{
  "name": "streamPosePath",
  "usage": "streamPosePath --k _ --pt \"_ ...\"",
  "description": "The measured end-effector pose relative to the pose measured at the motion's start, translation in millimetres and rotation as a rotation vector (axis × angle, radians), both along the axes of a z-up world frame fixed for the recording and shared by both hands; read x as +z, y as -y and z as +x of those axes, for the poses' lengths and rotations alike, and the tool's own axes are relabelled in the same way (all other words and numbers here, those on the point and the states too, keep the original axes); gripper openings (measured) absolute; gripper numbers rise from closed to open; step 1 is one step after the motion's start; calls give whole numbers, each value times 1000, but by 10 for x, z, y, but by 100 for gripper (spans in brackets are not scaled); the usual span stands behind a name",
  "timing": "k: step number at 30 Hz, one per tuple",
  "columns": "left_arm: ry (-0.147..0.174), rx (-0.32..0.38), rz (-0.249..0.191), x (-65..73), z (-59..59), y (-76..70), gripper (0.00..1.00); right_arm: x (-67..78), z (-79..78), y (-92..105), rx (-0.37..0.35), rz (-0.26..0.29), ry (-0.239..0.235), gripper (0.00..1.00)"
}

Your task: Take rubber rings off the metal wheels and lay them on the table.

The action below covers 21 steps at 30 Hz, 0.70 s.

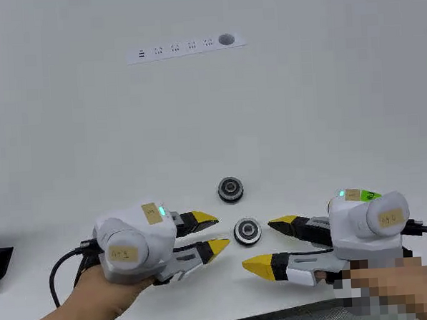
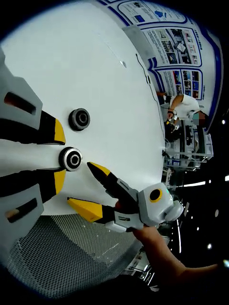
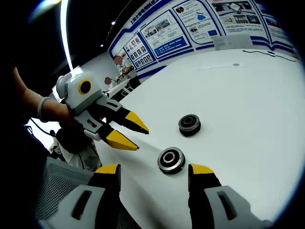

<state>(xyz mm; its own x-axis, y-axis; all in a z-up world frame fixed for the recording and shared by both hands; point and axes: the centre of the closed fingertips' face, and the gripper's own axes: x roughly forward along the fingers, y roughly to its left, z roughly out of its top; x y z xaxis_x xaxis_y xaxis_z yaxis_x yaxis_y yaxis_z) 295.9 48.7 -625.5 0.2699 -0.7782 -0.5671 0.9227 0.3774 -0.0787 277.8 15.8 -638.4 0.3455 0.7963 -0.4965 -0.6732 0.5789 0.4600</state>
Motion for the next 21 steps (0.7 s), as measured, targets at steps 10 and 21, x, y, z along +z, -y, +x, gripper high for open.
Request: streamPosePath --k 10,21 --pt "5 -44 23 -60 19 166 17 1 27 5 -9 20 -16 57" --pt "5 -90 48 -142 50 327 16 -22 37 -24 -13 37 -28 56"
